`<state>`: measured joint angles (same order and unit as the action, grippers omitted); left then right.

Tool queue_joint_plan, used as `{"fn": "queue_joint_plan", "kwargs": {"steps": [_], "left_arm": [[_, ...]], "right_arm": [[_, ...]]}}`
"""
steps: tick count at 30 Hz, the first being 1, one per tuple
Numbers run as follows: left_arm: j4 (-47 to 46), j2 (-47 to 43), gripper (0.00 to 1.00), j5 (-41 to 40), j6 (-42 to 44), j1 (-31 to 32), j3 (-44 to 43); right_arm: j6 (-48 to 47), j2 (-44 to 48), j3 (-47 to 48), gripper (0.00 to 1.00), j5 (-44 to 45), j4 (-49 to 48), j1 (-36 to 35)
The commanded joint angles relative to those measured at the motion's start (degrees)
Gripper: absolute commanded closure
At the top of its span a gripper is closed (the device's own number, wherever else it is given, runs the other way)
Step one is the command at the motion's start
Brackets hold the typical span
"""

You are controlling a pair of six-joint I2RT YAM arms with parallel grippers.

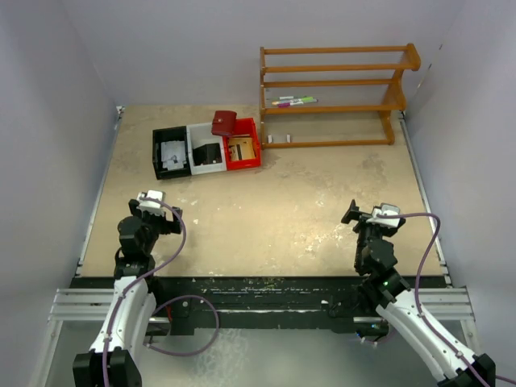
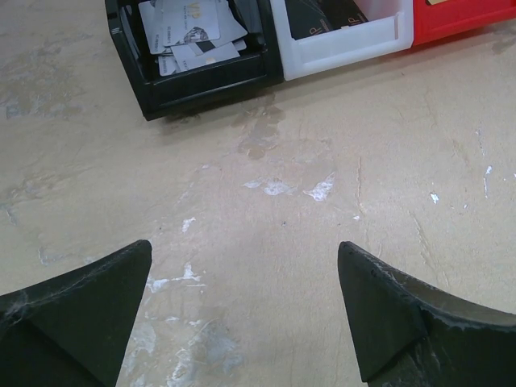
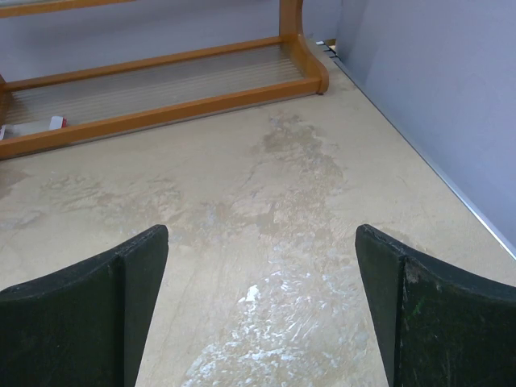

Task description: Take the credit cards out of the card holder

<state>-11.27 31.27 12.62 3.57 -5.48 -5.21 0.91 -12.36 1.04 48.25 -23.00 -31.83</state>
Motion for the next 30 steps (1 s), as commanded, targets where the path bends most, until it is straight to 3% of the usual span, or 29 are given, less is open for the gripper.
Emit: {"fn": "queue_joint_plan", "kwargs": {"steps": [1, 13, 16, 19, 23, 25, 28, 29, 30], "left_arm": [[-2.9, -0.4, 0.01, -0.1, -0.7, 0.1, -0.4], [-1.1, -1.4, 0.01, 0.3, -1.1, 0.1, -2.0], [6.8, 3.0, 0.01, 1.3, -0.1, 0.0, -11.7], [14.1, 11.1, 0.01, 2.1, 0.4, 0.0, -24.9], [28.1, 22.9, 0.01, 8.4, 0.0, 0.0, -44.7], [32.9, 28.0, 0.01, 11.4, -1.4, 0.1, -52.7], [36.0, 35.8, 0.01, 17.2, -3.8, 0.1, -61.2], [36.2, 38.3, 0.01, 19.3, -5.1, 0.1, -63.8], [36.4, 40.6, 0.01, 20.6, -6.2, 0.1, -66.1]], "right_arm": [[0.3, -0.4, -1.3, 0.01, 0.3, -2.5, 0.0], [0.6, 0.7, -0.6, 0.00, 0.9, -0.6, 0.0], [-2.7, 4.3, 1.6, 0.00, 1.7, 0.9, 0.0], [0.6, 0.7, 10.0, 0.00, 3.0, 7.0, 0.0], [21.8, -11.7, 26.2, 0.00, 10.9, 20.1, 0.0], [27.2, -17.2, 36.0, 0.00, 14.0, 27.6, 0.0], [51.0, -23.4, 43.9, 0.00, 19.3, 43.4, 0.1], [44.9, -24.4, 43.7, 0.00, 15.6, 37.9, 0.1], [30.6, -25.3, 42.9, 0.00, 9.2, 29.2, 0.1]]}}
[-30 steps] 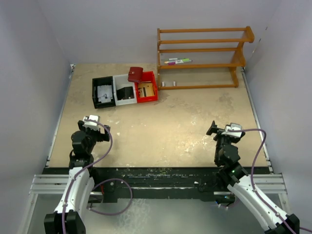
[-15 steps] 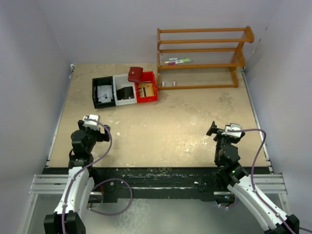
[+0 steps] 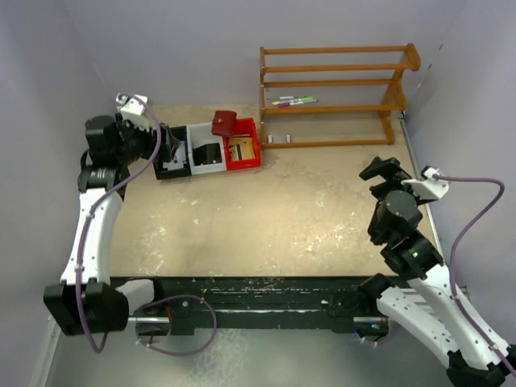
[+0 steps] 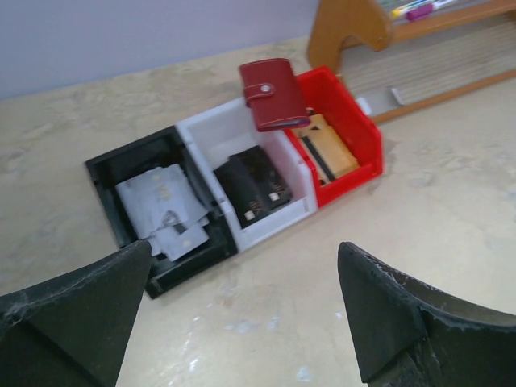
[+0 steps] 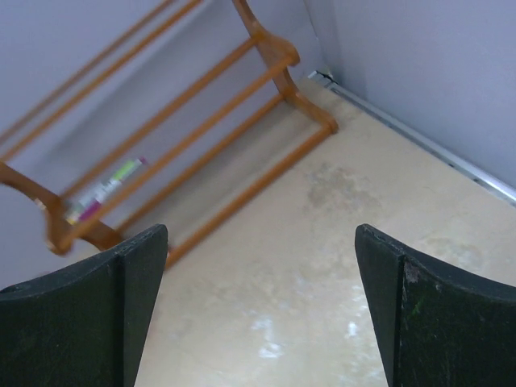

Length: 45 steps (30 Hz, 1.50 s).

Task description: Take the credit cards out of the card holder

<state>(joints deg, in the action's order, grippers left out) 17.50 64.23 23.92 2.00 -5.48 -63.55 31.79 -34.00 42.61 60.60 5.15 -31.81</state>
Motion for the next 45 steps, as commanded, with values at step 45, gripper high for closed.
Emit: {"fn": "queue_joint_plan", "kwargs": {"steps": [45], "left_arm": [[-2.4, 66.6, 0.35, 9.7, -18.2, 8.3, -50.2]], "right_arm": [[-11.2, -52.7, 19.3, 0.00, -47.6, -18.9, 0.6]]}}
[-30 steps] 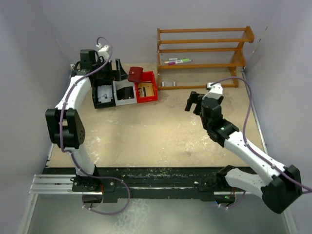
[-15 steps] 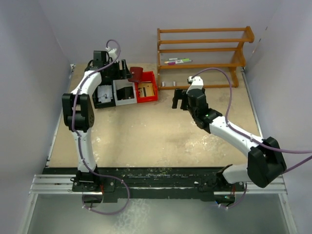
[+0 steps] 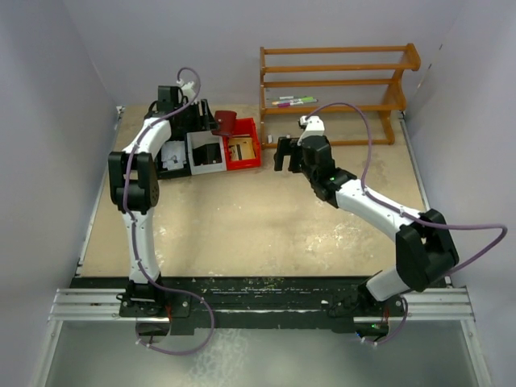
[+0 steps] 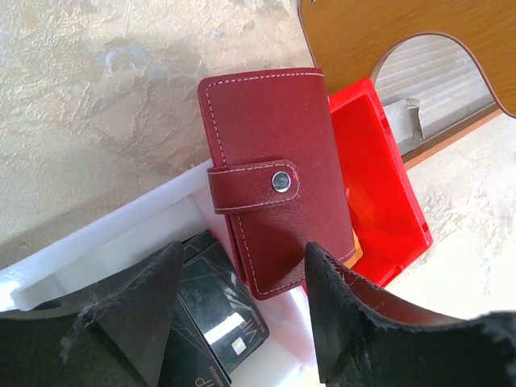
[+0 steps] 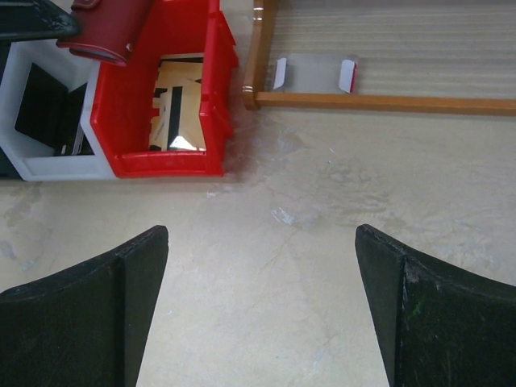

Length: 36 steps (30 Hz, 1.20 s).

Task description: Take the credit cards out of the card holder

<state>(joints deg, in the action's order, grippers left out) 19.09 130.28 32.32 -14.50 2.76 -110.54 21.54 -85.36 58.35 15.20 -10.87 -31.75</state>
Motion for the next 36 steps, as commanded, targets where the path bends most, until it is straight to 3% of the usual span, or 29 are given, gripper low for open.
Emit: {"fn": "queue_joint_plan", "kwargs": {"steps": [1, 6, 15, 23, 36], "left_arm": [[-4.2, 0.8, 0.35, 1.6, -1.9, 0.0, -3.3], [-5.7, 2.3, 0.40, 3.2, -3.9, 0.0, -3.5], [-6.3, 3.0, 0.71, 5.2, -5.1, 0.0, -2.9], [-6.4, 0.1, 1.00, 8.2, -6.4, 0.0, 0.2], [-8.5, -15.8, 1.00, 11.1, -5.6, -0.3, 14.9]], "right_arm": [[-0.9, -2.4, 4.3, 0.00, -2.7, -2.9, 0.8], [-1.5, -9.0, 10.7, 0.00, -4.4, -3.0, 2.7], [-3.1, -25.9, 26.3, 0.00, -7.1, -2.9, 3.3], [-4.0, -35.9, 35.4, 0.07, -4.2, -4.0, 3.0], [-4.6, -45.0, 43.9, 0.28, -2.2, -1.2, -1.0]]}}
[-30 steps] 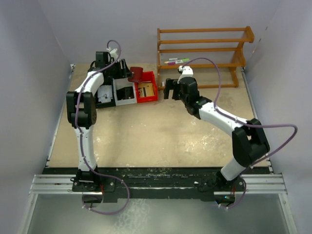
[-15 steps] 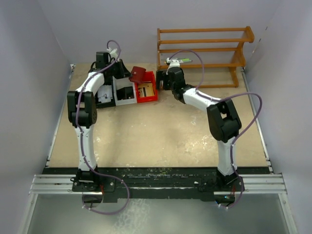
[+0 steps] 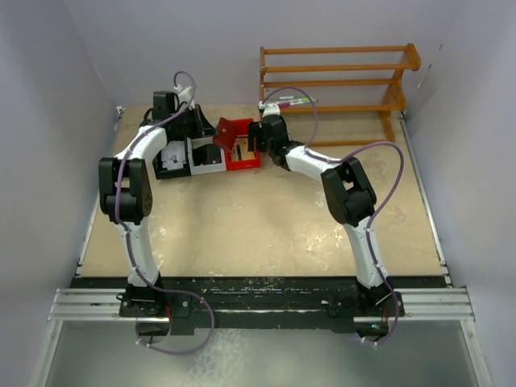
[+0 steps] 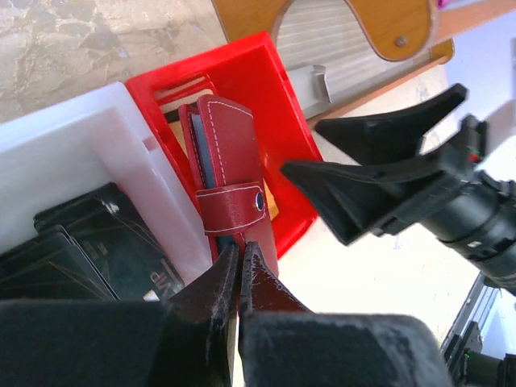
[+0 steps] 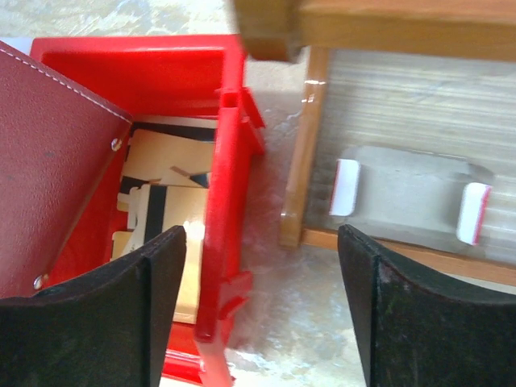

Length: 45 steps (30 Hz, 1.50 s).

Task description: Take the credit cards out of the card holder

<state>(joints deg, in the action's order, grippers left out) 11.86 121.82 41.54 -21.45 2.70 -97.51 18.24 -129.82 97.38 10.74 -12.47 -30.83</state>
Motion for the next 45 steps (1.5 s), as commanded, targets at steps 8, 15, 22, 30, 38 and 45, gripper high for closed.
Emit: {"fn": "queue_joint_plan", "kwargs": {"steps": [8, 15, 22, 30, 38, 45], "left_arm": [[3.9, -21.1, 1.00, 2.0, 4.2, -0.3, 8.5], [13.0, -32.2, 1.00, -0.5, 9.2, -0.3, 11.3], [18.9, -43.1, 1.00, -3.6, 11.1, -0.3, 14.2], [24.0, -50.1, 1.00, -3.5, 11.7, -0.2, 16.5], [27.0, -52.9, 1.00, 2.6, 13.9, 0.0, 19.4], [29.8, -53.5, 1.00, 5.5, 17.7, 0.5, 19.3]], "right_arm": [[1.4, 0.5, 1.9, 0.82, 7.3, 1.7, -2.7], [4.0, 9.6, -11.6, 1.00, 11.3, -2.0, -5.5], [11.8, 20.3, -28.0, 1.00, 14.4, 0.8, -12.1], [21.6, 33.0, -43.1, 1.00, 18.9, 8.0, -14.9], [24.5, 43.0, -51.9, 1.00, 23.9, 14.4, -12.8], [21.2, 45.8, -54.0, 1.00, 21.5, 14.6, -4.7]]}}
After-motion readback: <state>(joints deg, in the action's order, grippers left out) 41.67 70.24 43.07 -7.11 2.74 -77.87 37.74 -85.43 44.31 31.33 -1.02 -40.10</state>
